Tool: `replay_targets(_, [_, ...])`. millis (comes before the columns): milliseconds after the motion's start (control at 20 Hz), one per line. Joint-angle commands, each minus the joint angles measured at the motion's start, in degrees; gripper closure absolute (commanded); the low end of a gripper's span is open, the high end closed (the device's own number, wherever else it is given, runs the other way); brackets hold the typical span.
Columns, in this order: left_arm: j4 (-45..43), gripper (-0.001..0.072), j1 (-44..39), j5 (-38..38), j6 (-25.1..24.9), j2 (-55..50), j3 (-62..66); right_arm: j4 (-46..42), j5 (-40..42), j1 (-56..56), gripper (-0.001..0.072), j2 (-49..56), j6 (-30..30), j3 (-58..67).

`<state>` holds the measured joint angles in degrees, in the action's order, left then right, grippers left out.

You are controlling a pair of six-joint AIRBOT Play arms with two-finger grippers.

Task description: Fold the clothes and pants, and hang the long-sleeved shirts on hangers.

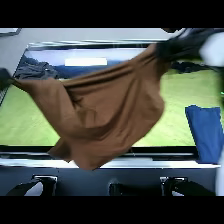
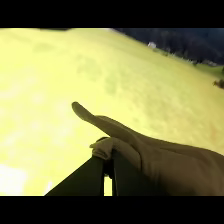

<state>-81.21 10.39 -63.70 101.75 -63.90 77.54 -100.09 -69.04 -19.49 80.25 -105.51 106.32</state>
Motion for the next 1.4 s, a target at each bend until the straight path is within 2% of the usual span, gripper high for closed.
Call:
replay_targets(0, [1.73,0.0689,-0.81,5.79,1.14,-11.32,-7.06,6.93,4.48,0.0,0.0682,16.24,-7.72,-2.16])
replay_targets(150, [2.21,0.0689,-1.2,6.82,1.14,-20.22,-7.06,16.04,5.09,0.0,0.0682,24.57,-7.91,-2.16])
replay_targets(250, [2.21,0.0689,-1.18,6.8,1.31,-23.65,-7.06,18.88,4.9,0.0,0.0682,26.8,-7.91,-2.16])
replay_targets(900, [2.19,0.0686,-1.18,6.03,1.31,-24.81,-7.04,19.06,2.95,0.0,0.0682,24.39,-7.89,-2.05])
replay_targets(950, [2.21,0.0643,-1.16,4.96,1.33,-24.72,-6.84,18.91,2.93,0.0,0.0682,24.26,-7.87,-2.05])
replay_targets(1000, [2.16,0.0472,-0.92,3.1,1.27,-24.5,-6.27,18.88,2.78,0.0,0.0682,24.2,-7.87,-2.05])
replay_targets(1050, [2.14,0.0199,-0.04,0.48,1.25,-23.8,-5.46,18.88,2.51,0.0,0.0682,24.2,-7.87,-2.05])
replay_targets(1100, [2.08,-0.0011,1.33,-1.36,1.07,-22.49,-5.07,18.86,2.25,0.0,0.0682,24.2,-7.87,-2.05])
replay_targets(1250, [0.92,-0.0013,8.66,-0.81,1.25,-16.06,-5.14,18.86,1.01,0.0,0.0682,24.15,-7.61,-2.05])
replay_targets(1350, [3.54,-0.0013,14.71,0.63,0.37,-14.4,-5.11,18.88,-0.11,0.0,0.0682,24.15,-6.84,-2.05])
